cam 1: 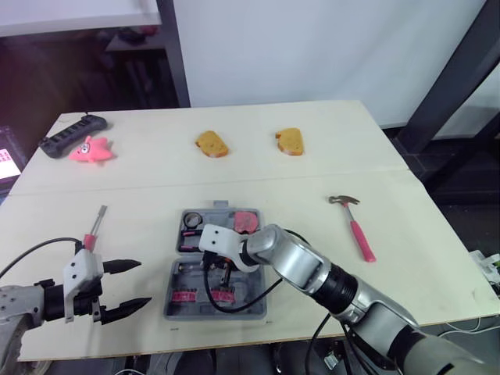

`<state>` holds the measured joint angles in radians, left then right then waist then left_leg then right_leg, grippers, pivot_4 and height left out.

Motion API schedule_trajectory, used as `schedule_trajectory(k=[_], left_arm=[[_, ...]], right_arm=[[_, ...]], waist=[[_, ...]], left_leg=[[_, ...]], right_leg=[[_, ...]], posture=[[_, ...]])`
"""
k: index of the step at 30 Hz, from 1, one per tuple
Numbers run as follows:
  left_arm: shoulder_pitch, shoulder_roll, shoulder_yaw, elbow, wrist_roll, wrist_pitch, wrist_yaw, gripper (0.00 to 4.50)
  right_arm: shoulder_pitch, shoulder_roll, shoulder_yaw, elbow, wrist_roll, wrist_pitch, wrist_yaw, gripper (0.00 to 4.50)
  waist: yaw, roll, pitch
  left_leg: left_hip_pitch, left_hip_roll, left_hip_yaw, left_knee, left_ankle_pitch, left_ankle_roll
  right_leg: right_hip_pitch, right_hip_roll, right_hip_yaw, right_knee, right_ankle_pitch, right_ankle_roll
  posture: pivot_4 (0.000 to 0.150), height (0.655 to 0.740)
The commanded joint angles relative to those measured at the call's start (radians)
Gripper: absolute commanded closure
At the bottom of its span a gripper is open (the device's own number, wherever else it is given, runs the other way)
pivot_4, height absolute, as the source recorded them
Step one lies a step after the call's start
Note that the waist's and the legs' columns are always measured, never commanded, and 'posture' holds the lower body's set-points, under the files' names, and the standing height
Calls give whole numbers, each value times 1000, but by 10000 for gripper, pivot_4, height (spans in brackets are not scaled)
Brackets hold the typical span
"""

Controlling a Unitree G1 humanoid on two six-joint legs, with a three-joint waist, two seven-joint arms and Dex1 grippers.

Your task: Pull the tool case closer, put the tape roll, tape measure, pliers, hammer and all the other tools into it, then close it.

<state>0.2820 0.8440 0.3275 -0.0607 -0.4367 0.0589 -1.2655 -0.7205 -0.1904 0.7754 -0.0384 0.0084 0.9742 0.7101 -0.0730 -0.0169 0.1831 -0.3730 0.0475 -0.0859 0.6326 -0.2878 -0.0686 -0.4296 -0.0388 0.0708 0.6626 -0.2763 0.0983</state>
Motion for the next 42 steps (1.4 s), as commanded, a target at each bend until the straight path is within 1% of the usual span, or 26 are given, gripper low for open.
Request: schedule_trajectory(k=[1,7,14,18,25,28,31,35,38,40,42], left_arm=[[1,5,7,-12,-3,-8,-1,0],[-3,5,7,-8,-2,-9,0,0],[-7,6,9,-3,0,-8,2,0],[-9,5,8,-5,-1,-6,3,0],[-11,1,10,-6,-7,-2,4,0],[-10,-2,13,-6,-11,-2,3,0],[-10,-6,27,-2,-25,8,8,0],[-1,4,95,42,-48,22,24,0],[6,30,172,125,-43,10,30,0],[7,60,229,218,-28,-19,26,0],[11,98,283,339,-14,-59,15,0]], right_arm=[[10,27,24,21,-12,-2,-7,44287],[4,51,62,68,-37,13,-4,44287],[11,59,70,88,-56,7,2,44287],[14,63,25,82,-46,-16,2,44287],[8,37,-224,-110,73,-147,50,44287],[14,-7,-353,-255,155,-179,93,44287],[49,-74,-429,-376,218,-158,120,44287],[176,-206,-598,-518,317,-122,141,44287],[322,-332,-775,-542,363,-121,154,44287],[452,-423,-904,-519,372,-157,180,44287],[620,-515,-1028,-472,350,-243,225,38943]], waist=[[-1,0,0],[-6,-1,-1],[-24,-1,-1],[-25,-1,-1],[-21,-1,0],[-21,0,0],[-20,0,0],[-8,-1,0],[4,-1,1],[10,-1,1],[18,-2,1]], left_leg=[[0,0,0,0,0,0],[1,2,0,0,0,0],[3,6,-2,-1,0,0],[3,6,-1,-1,0,0],[0,6,-2,0,0,0],[0,6,-2,0,0,0],[0,6,-2,0,0,0],[0,6,-2,0,0,0],[0,6,-1,0,0,0],[0,6,-1,0,0,0],[0,6,-1,0,0,0]], right_leg=[[0,0,0,0,0,0],[1,3,1,0,0,0],[1,8,2,1,0,-4],[1,8,2,1,0,-4],[-1,8,2,0,0,-4],[-1,8,2,0,0,-3],[-1,8,2,0,0,-4],[-1,8,2,0,0,-4],[-1,8,2,0,0,-4],[-1,8,2,-1,-1,-6],[0,8,2,-2,-2,-7]], posture=[[1500,7400],[1500,7400],[1500,7400],[1500,7400],[1500,7400],[1500,7400],[1500,7400],[1500,7400],[1500,7400],[1500,7400],[1500,7400]])
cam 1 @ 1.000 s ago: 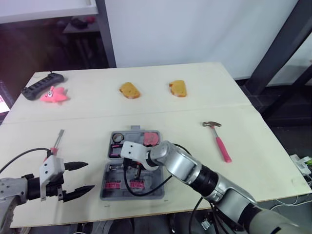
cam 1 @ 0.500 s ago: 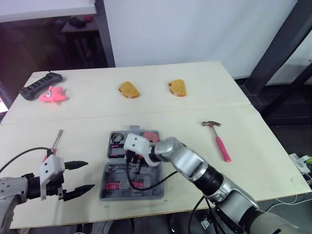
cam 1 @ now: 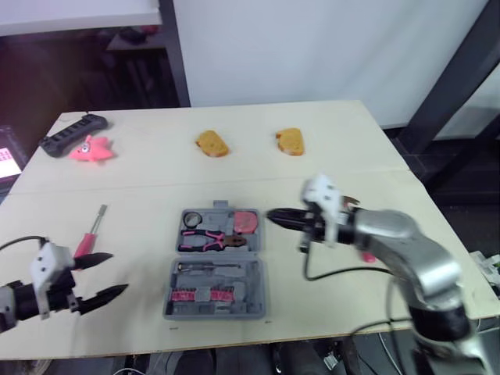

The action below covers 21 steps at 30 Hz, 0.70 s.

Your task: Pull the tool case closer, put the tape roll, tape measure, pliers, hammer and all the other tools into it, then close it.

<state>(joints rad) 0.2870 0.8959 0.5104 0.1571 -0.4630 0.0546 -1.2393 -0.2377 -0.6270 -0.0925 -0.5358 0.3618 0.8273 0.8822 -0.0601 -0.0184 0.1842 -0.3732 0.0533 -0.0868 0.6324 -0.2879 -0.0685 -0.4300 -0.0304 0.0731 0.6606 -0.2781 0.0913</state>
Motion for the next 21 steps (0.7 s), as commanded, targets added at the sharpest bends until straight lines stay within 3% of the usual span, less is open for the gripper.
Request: schedule_trajectory(k=[1,4,8,14,21], left_arm=[[6,58,114,163,17,-72,-18,0],[-6,119,164,374,50,-150,-9,0],[-41,183,190,604,70,-236,2,0],[-86,237,175,847,91,-320,3,0],[-145,231,142,911,102,-372,6,0]], right_arm=[[194,-104,-195,37,-6,-130,66,35595],[374,-125,-376,119,-6,-252,89,20677],[492,-127,-515,194,11,-337,101,108],[570,-115,-527,269,-15,-436,81,108],[579,-101,-486,309,-20,-482,42,108]], waist=[[5,0,0],[4,0,0],[-7,0,1],[-10,-1,0],[-3,-1,0]], left_leg=[[0,0,0,0,0,0],[1,0,2,0,0,0],[2,0,4,0,0,0],[3,0,4,-1,0,0],[2,0,5,-1,0,0]], right_leg=[[0,0,0,-1,0,0],[1,0,2,-2,0,0],[1,0,3,-2,-1,-1],[1,0,4,-2,-1,-1],[2,0,4,-2,-1,-1]], posture=[[1500,7400],[1500,7400],[1500,7400],[1500,7400],[1500,7400]])
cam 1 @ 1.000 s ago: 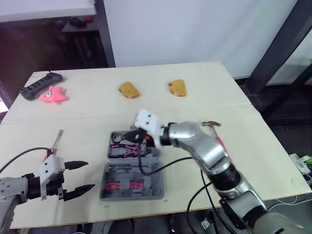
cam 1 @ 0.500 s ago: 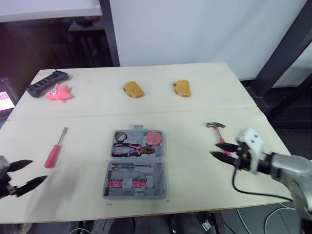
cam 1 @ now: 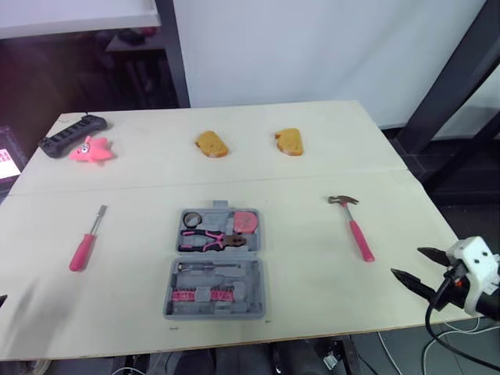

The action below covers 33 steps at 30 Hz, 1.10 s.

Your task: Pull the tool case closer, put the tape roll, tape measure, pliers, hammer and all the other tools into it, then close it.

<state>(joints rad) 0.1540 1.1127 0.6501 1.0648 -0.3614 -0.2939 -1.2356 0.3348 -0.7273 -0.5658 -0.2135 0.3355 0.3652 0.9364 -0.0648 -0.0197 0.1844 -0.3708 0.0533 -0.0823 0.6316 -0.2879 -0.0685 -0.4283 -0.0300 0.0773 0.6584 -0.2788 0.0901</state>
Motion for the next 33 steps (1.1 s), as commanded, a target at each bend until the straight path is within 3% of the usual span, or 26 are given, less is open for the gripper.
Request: schedule_trajectory(k=[1,7,10,15,18,23,33], left_arm=[[-17,11,-2,4,2,-27,0,0],[-50,-33,-43,-32,8,-46,-21,0],[-43,-90,-72,-156,-18,-13,-57,0],[45,-210,-114,-542,-80,119,-50,0],[118,-292,-190,-900,-131,234,-2,0],[167,-328,-246,-1194,-172,361,49,0],[154,-338,-293,-1385,-184,460,103,0]], right_arm=[[8,0,-10,-15,10,-20,-15,108],[-5,28,17,-68,31,52,-98,108],[-72,65,54,-154,65,226,-228,108],[-210,104,177,-213,1,411,-430,108],[-392,187,290,-138,-63,512,-592,108],[-574,245,375,23,-136,549,-699,108],[-835,294,430,422,-199,493,-758,108]], waist=[[3,0,0],[5,0,0],[1,0,0],[4,0,-1],[1,0,-1],[6,1,0],[-5,3,1]], left_leg=[[0,0,0,0,0,0],[0,0,0,0,0,0],[1,0,0,0,0,0],[1,0,0,1,0,0],[1,0,0,1,0,0],[1,0,-1,2,0,0],[1,0,0,2,0,0]], right_leg=[[0,0,0,0,0,0],[0,0,0,0,0,0],[1,0,0,1,0,0],[1,0,1,3,1,2],[1,0,1,3,2,3],[0,0,1,4,3,4],[0,1,1,4,3,4]], posture=[[1500,7400],[1500,7400],[1500,7400],[1500,7400],[1500,7400],[1500,7400],[1500,7400]])
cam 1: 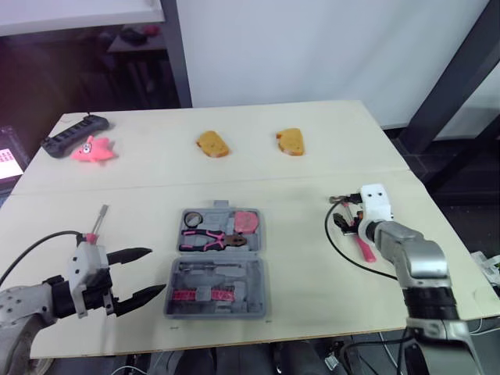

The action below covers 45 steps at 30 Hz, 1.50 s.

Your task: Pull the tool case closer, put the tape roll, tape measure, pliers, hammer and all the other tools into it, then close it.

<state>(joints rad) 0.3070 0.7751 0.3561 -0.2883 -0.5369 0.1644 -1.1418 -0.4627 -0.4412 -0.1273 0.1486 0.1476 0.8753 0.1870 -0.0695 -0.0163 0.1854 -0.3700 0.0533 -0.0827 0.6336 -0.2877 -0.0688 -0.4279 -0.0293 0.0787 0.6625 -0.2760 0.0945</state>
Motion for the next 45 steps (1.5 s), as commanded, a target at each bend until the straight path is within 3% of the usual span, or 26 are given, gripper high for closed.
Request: schedule_trajectory(k=[1,2,5,11,12,19,25,31,39,45], left_arm=[[2,1,1,-34,-3,2,11,0],[4,1,4,-34,0,0,12,0],[15,4,14,-50,-4,7,21,0],[40,3,20,-72,-8,6,31,0],[41,3,19,-73,-7,5,32,0],[28,2,0,-59,-1,3,35,0],[16,5,-5,-42,2,1,28,0],[-6,6,-32,-25,2,0,10,0],[-34,14,-56,-2,8,0,-10,0],[-42,25,-53,5,8,1,-18,0]], right_arm=[[-52,13,-16,92,-8,-9,-14,108],[-61,14,-21,119,-10,-8,-20,108],[-78,16,-22,168,-7,-13,-8,12353],[-59,21,-35,148,5,7,-1,43059],[-56,21,-35,144,5,7,-1,44144],[-13,39,-54,-42,42,90,-1,44144],[106,143,-80,-549,121,429,-56,44144],[250,304,34,-930,121,701,-137,44144],[325,424,189,-837,30,587,-244,44144],[341,439,205,-702,-17,447,-265,44144]], waist=[[-1,0,0],[-1,0,0],[-1,0,0],[2,0,-1],[2,0,-1],[2,1,0],[-2,4,2],[2,4,1],[0,4,1],[-1,4,1]], left_leg=[[0,0,0,0,0,0],[0,0,0,0,0,0],[0,0,0,0,0,0],[0,0,0,2,0,0],[0,0,0,2,0,0],[-1,0,0,2,0,0],[-1,0,-1,1,0,0],[-2,0,-2,1,0,0],[-1,0,-2,0,0,0],[-2,0,-2,0,0,0]], right_leg=[[0,0,0,0,0,0],[0,0,0,0,0,0],[0,0,0,0,0,0],[1,0,0,0,0,0],[1,0,0,0,0,0],[1,0,0,0,0,0],[-1,1,0,1,0,0],[-1,1,-1,1,0,0],[-1,1,0,0,-2,-3],[-2,1,0,0,-1,-2]], posture=[[1500,7400],[1500,7400],[1500,7400],[1500,7400],[1500,7400],[1500,7400],[1500,7400],[1500,7400],[1500,7400],[1500,7400]])
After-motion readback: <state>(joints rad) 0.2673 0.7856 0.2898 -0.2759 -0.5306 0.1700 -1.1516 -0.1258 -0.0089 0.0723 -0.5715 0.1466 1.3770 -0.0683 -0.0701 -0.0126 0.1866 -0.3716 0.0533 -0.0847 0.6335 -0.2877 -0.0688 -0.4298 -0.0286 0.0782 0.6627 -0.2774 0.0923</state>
